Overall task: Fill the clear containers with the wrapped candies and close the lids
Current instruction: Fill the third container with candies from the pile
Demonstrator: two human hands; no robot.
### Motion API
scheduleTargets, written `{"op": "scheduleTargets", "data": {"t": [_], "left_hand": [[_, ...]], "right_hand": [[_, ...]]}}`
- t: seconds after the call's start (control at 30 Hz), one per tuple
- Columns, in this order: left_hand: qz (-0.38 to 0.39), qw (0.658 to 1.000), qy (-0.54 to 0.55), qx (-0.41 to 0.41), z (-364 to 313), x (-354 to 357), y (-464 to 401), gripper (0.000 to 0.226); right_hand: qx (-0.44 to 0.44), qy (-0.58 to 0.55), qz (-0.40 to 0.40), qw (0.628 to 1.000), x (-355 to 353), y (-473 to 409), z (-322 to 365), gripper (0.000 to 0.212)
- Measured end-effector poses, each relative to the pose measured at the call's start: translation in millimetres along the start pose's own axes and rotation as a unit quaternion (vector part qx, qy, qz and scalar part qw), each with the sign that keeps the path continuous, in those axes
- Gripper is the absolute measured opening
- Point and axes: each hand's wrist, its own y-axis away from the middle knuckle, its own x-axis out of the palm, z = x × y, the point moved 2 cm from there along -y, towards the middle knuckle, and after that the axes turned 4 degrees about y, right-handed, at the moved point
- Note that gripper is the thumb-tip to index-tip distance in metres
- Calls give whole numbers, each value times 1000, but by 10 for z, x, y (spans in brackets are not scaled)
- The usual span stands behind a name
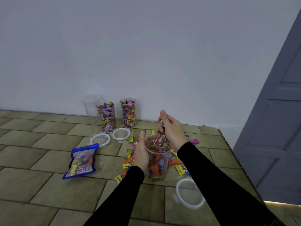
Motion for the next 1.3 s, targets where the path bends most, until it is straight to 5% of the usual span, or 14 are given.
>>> {"op": "scheduleTargets", "data": {"t": [0.33,0.67,0.9,1.13,1.3], "left_hand": [[-1,1000,-27,9,-2,-11,-17,69],[1,999,-33,-5,-10,10,-23,71],[-29,999,-24,6,-15,-28,-22,74],[0,1000,-16,-10,-11,-25,-33,71],[14,1000,-24,-11,-2,-62,-60,72]], "right_hand": [[4,34,24,999,0,-4,0,48],[-74,62,109,989,-35,4,-20,12],[-122,112,171,971,-153,41,-163,12],[-127,20,92,987,-190,-3,-151,8],[-41,-11,-8,999,-309,-181,-302,15]]}}
